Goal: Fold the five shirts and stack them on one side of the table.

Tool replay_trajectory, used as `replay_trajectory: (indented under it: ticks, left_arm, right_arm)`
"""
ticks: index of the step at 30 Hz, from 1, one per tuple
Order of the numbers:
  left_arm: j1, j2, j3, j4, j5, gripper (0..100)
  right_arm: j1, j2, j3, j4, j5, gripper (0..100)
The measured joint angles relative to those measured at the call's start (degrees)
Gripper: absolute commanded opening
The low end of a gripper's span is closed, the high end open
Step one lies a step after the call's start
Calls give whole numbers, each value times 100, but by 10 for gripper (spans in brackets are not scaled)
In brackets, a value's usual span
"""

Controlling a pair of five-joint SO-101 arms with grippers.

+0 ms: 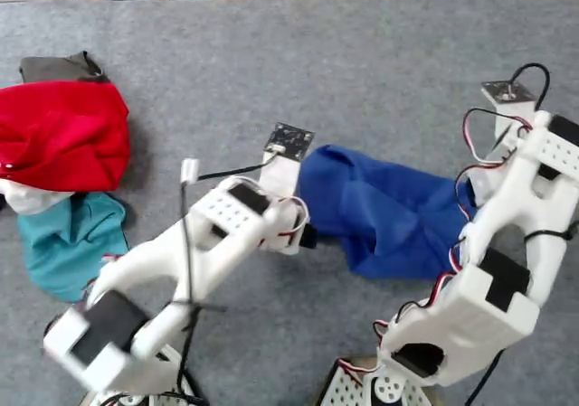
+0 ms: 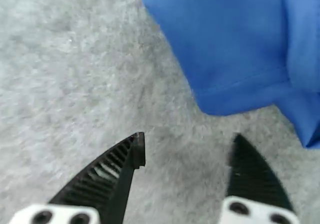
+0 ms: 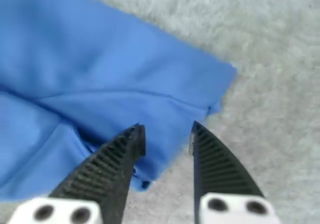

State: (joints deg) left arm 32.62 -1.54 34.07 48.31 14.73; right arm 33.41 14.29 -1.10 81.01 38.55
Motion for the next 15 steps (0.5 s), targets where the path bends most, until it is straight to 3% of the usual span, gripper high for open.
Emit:
replay_trajectory:
  ticks: [6, 12, 15]
  left_arm:
    - [316, 695, -589, -9, 0, 17]
    - [237, 738, -1011, -18, 0, 28]
    - [9, 492, -1266, 237, 0, 28]
  right_arm:
    - [-9, 396, 0, 62, -18, 147]
    - [-44, 360, 308, 325, 220, 31]
    - [-185, -35, 475, 589, 352, 52]
